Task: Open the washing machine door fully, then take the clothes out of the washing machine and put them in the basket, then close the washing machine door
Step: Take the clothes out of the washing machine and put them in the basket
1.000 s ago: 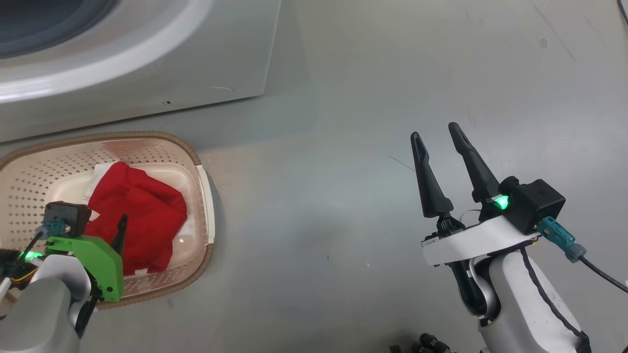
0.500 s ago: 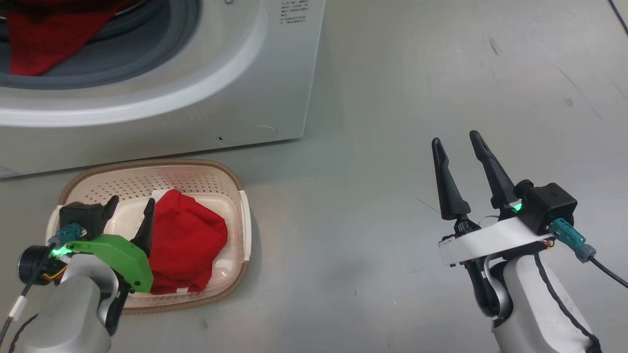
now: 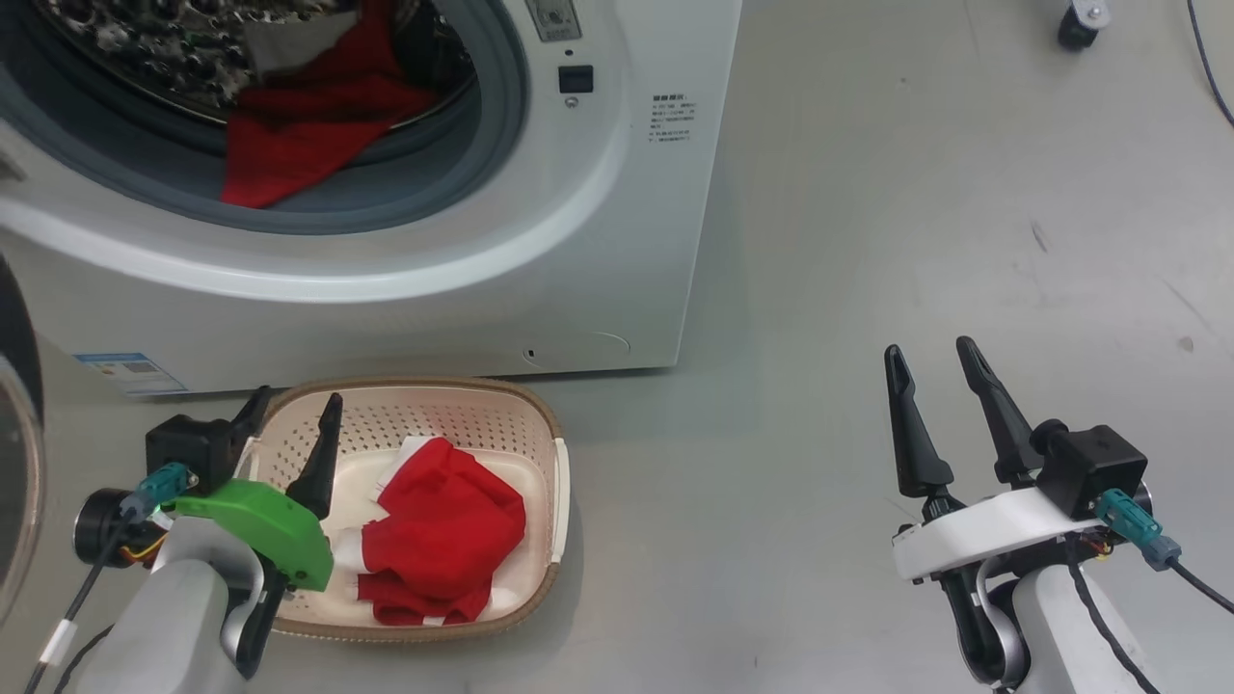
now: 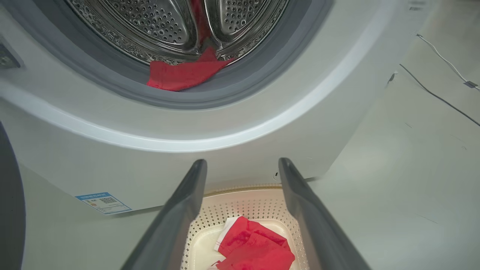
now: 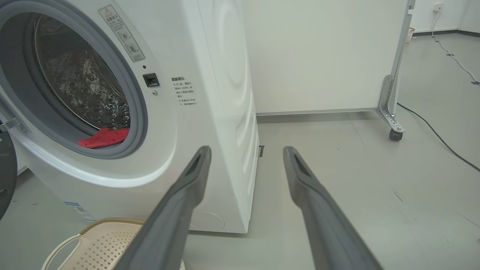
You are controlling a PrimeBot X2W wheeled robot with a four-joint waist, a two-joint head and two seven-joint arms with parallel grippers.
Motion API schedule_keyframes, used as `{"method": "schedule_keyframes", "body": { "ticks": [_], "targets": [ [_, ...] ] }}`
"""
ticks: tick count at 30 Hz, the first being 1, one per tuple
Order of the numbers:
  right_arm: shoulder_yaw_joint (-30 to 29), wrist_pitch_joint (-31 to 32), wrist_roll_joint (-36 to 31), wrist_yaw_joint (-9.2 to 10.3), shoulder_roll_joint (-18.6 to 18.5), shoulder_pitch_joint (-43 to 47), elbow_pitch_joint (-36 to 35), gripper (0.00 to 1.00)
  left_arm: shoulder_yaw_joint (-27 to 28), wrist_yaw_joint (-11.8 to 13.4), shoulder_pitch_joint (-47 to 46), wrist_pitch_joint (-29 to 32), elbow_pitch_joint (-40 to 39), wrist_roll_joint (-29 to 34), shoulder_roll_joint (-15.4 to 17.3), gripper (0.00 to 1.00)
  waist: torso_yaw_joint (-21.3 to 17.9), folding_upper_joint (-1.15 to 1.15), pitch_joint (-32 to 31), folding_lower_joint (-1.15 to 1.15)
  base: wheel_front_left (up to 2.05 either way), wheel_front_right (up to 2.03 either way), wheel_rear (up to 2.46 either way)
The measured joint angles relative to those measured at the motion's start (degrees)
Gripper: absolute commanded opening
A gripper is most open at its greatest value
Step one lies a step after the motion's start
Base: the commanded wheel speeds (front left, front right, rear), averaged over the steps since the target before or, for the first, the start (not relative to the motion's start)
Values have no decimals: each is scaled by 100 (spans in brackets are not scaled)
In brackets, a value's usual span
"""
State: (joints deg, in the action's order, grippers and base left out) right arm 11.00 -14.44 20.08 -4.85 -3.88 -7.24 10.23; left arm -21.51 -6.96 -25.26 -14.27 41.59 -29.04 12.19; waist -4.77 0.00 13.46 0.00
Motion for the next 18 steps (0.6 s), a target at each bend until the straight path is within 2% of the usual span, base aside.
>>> {"method": "schedule_keyframes", "body": {
  "ticks": [5,10,18],
  "targets": [
    [-13,0,0,-33,-1,171,7,100,149,0,272,-2,-357,40,1,100,173,0,-314,0,0,0,0],
    [-13,0,0,-44,-1,305,10,100,483,68,436,-3,-1096,123,5,100,292,0,-561,0,0,0,0],
    [-13,0,0,-66,3,380,-19,100,722,146,960,-18,-1761,266,-18,100,350,0,-709,0,0,0,0]
  ]
}}
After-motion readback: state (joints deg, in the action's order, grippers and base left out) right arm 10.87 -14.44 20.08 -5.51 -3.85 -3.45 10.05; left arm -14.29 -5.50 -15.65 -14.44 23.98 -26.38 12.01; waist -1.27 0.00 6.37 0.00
